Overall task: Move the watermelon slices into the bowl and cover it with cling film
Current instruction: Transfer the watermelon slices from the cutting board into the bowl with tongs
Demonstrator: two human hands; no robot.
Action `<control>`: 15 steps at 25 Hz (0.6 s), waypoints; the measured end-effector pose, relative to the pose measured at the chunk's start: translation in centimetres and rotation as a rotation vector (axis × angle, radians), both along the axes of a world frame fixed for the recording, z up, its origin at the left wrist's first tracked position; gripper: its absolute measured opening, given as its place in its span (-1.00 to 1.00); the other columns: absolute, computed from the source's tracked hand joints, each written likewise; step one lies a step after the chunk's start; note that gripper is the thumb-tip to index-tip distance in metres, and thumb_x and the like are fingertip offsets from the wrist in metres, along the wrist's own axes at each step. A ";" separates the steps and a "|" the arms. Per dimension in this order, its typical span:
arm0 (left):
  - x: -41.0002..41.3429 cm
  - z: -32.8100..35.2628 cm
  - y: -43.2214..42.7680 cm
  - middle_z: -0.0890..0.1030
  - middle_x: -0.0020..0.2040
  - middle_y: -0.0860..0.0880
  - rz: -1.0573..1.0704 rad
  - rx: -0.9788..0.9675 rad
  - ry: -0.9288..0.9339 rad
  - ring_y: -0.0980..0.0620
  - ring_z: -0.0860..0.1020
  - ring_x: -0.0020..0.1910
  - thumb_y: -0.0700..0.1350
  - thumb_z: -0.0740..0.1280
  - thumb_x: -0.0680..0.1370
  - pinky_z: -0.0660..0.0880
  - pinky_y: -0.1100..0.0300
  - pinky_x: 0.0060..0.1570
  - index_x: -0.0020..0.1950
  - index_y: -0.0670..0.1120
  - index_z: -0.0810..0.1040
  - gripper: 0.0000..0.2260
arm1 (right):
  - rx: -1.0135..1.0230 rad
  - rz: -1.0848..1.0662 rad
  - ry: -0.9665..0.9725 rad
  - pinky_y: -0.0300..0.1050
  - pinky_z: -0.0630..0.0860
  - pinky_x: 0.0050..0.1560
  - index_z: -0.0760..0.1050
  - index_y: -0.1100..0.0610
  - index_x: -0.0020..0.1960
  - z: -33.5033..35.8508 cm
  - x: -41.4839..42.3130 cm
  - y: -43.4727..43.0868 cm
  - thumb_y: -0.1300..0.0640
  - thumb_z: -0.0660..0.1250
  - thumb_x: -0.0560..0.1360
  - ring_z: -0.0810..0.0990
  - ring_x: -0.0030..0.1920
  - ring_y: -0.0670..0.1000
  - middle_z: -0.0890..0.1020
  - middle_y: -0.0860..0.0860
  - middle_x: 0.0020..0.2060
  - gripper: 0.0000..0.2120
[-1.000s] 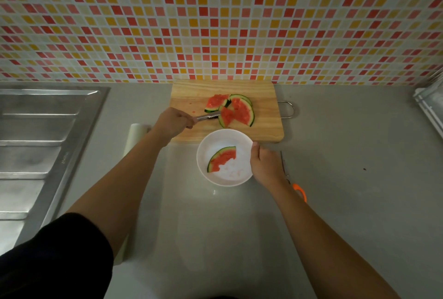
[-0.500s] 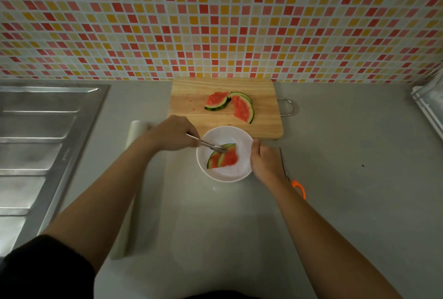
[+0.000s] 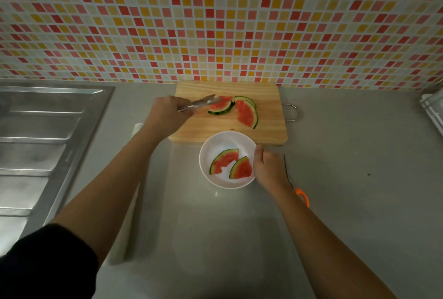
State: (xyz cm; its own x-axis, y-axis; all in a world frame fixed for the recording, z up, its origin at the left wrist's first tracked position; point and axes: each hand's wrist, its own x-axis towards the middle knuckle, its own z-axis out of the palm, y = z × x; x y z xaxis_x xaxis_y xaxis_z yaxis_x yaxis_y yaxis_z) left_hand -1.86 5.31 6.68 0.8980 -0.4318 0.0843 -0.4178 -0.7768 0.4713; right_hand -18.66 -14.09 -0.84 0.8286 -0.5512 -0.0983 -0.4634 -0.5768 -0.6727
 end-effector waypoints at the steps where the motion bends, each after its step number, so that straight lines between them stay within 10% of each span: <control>1: 0.7 -0.9 -0.3 0.55 -0.25 -0.02 0.053 0.031 0.007 0.00 0.48 -0.26 -0.04 0.32 0.53 0.28 0.20 -0.24 0.05 -0.07 0.65 -0.81 | 0.000 0.003 0.005 -0.14 0.32 -0.32 0.45 0.28 -0.38 0.0 0.0 0.0 0.03 -0.02 0.61 0.49 -0.37 0.13 0.51 0.13 -0.45 -0.47; 6: 0.0 -5.6 -0.5 0.60 0.02 -0.25 0.010 -0.002 -0.060 -0.25 0.57 -0.03 -0.14 0.39 0.49 0.48 0.03 -0.01 0.23 -0.22 0.56 -0.67 | -0.022 0.014 0.002 -0.15 0.26 -0.33 0.37 0.22 -0.42 -0.2 0.2 -0.1 0.06 -0.01 0.61 0.42 -0.40 0.09 0.48 0.11 -0.47 -0.50; 15: -1.8 -8.2 0.5 0.57 -0.24 -0.30 -0.210 0.168 -0.521 -0.27 0.57 -0.32 -0.37 0.50 0.34 0.52 -0.01 -0.55 0.09 -0.40 0.57 -0.66 | -0.036 0.010 -0.012 -0.16 0.25 -0.29 0.47 0.31 -0.33 -0.6 0.2 -0.1 0.06 -0.01 0.61 0.44 -0.36 0.11 0.59 0.25 -0.36 -0.50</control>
